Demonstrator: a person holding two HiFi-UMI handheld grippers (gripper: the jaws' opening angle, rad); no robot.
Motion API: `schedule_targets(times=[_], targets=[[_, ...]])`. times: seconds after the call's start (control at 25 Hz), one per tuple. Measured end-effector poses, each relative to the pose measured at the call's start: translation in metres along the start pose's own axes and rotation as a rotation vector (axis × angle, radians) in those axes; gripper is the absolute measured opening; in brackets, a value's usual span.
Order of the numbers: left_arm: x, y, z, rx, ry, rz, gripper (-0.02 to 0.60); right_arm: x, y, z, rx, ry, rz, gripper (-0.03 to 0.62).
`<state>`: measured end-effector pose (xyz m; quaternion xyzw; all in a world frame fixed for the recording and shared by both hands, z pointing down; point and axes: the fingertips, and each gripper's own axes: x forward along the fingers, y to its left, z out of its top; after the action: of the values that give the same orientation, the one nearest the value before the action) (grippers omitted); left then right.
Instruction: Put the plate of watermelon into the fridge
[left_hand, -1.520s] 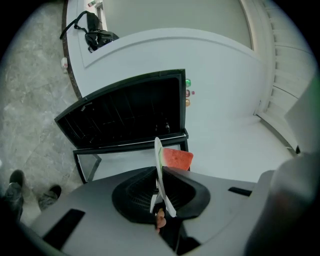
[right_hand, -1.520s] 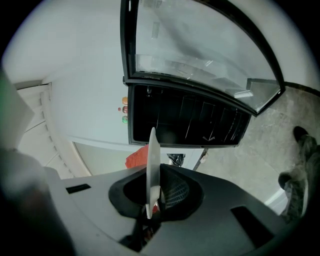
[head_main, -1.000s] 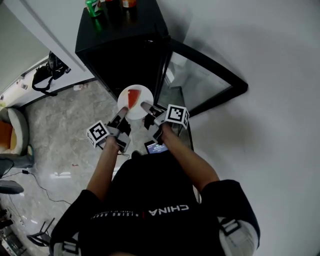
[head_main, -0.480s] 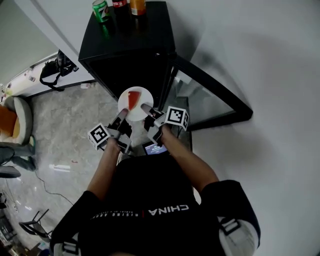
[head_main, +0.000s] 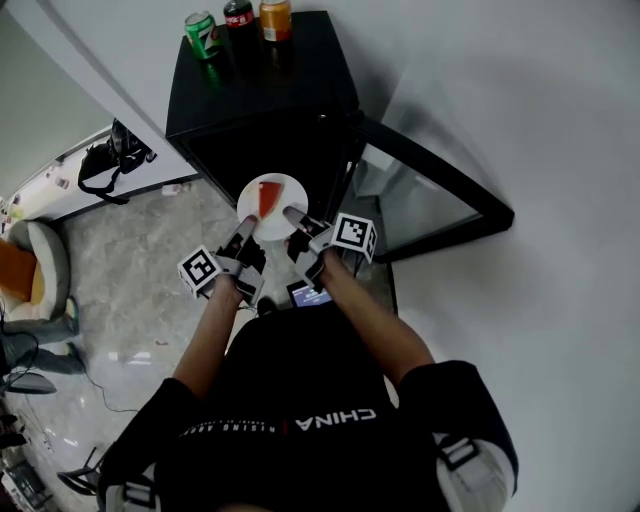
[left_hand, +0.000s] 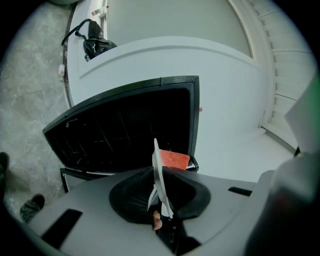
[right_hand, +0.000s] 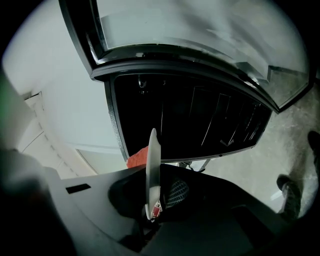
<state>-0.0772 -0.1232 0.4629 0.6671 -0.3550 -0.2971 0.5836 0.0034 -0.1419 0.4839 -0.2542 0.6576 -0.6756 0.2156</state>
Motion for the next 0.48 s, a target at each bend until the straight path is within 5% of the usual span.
schedule_targets(times=[0.48], targets=[[0.0027,0.009,0.0078,-0.067,-0.033,0.03,0.037,0.0097,0.0024,-0.0031,-0.05,0.013,-0.013,0.031]])
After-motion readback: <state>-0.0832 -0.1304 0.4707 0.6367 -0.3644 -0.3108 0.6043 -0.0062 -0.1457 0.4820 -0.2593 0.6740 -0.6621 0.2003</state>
